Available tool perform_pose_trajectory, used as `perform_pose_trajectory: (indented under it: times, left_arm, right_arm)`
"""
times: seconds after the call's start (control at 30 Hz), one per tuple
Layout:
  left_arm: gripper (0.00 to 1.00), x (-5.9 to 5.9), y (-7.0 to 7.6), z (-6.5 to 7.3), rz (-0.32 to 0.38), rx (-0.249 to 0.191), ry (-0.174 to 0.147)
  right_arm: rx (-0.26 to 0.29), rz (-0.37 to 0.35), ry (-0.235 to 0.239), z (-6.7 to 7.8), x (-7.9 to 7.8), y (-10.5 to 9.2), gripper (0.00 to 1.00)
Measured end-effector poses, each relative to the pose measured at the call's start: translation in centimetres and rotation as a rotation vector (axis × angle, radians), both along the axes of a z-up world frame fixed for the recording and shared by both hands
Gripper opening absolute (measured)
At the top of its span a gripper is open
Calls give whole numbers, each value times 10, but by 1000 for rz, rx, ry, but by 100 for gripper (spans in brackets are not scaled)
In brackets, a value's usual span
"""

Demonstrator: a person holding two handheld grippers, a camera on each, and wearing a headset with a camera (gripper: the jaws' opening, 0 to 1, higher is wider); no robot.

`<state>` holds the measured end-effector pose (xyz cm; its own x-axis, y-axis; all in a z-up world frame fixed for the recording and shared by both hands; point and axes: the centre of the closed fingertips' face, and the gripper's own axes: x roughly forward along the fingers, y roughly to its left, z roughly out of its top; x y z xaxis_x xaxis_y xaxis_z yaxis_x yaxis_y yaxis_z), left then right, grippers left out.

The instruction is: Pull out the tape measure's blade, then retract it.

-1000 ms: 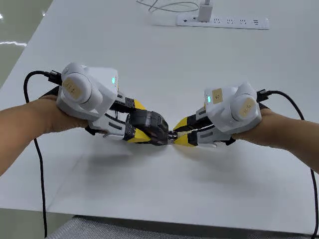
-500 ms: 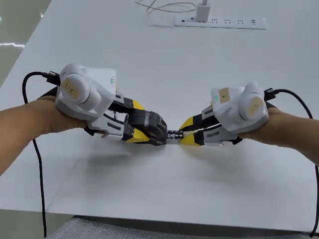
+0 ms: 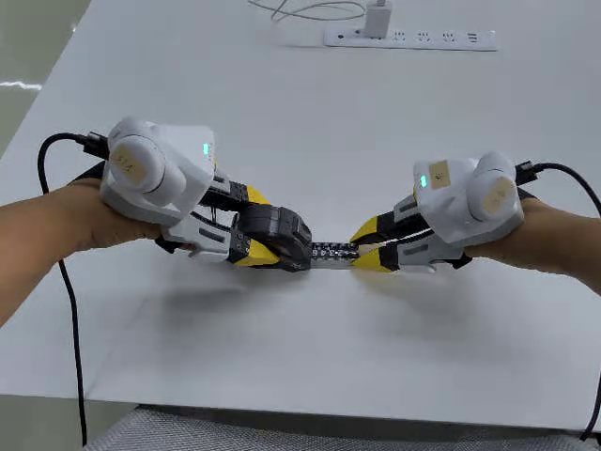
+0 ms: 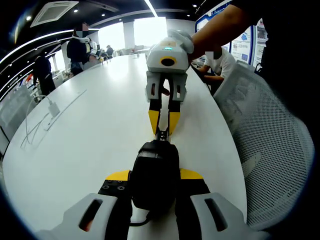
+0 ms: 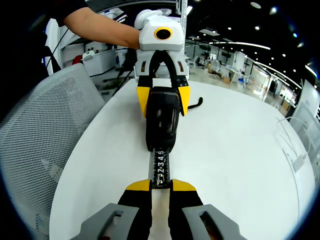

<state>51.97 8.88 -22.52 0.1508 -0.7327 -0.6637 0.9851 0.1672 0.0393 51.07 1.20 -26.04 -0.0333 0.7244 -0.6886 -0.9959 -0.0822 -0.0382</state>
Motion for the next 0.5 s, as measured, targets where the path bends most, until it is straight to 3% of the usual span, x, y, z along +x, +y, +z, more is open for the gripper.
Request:
perform_pose_trajectory:
  times: [0.5]
  left_arm:
    - [27, 0, 0, 1, 3, -6, -2]
  right_arm:
    - [-22, -23, -5, 1, 1, -23, 7]
